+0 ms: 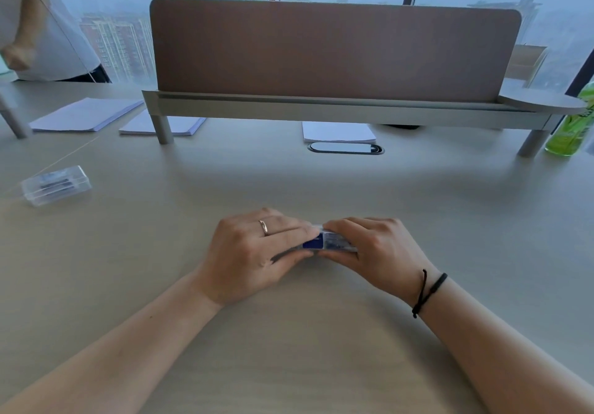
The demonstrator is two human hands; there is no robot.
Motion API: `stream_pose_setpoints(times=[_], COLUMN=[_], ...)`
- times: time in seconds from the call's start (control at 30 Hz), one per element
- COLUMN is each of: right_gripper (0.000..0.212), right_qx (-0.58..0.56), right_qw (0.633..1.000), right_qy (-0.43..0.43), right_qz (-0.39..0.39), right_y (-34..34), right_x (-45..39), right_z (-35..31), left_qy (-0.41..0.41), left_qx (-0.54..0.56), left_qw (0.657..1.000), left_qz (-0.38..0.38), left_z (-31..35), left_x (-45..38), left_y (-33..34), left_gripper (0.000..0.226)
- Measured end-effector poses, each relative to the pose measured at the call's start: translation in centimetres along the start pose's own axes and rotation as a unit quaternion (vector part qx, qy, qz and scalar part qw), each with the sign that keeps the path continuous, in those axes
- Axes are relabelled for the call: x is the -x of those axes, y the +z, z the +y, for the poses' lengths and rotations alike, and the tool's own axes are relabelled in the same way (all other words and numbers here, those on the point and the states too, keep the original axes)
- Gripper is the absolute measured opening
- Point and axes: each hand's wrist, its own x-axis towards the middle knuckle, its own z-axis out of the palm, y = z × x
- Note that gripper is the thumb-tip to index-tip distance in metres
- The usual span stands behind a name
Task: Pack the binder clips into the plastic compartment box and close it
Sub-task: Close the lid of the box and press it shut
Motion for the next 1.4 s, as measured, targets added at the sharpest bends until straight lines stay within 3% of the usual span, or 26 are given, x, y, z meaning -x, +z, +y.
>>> stream_pose_setpoints(times=[0.23,0.57,1.07,1.4], right_gripper=[0.034,0.030,0.027,0.027], right_qx=[-0.005,-0.011,-0.011,-0.021], right_qw=[1.000,1.000,0.999,0.999], right_qy=[-0.001,-0.002,0.001,0.002], right_qz=[-0.005,-0.026,-0.040,-0.040], right_y=[-0.2,-0.3,-0.6,-0.6], right_x=[-0.1,-0.2,-0.3,-0.3], right_z=[-0.1,-0.5,-1.0,-1.2], left_qy=[0.034,-0.041,0.067,0.072], left_qx=[-0.008,0.037,-0.001,-0.013], left_qw=[0.999,0.998,0.998,0.996], left_qz=[0.001,0.016,-0.014,-0.052], left_z=[0.0,1.0,0.8,1.0], left_x=[0.3,-0.4,-0.2,0.1], left_y=[0.1,0.5,-0.2,-0.8], left_gripper=[0.019,0.010,0.009,0.015])
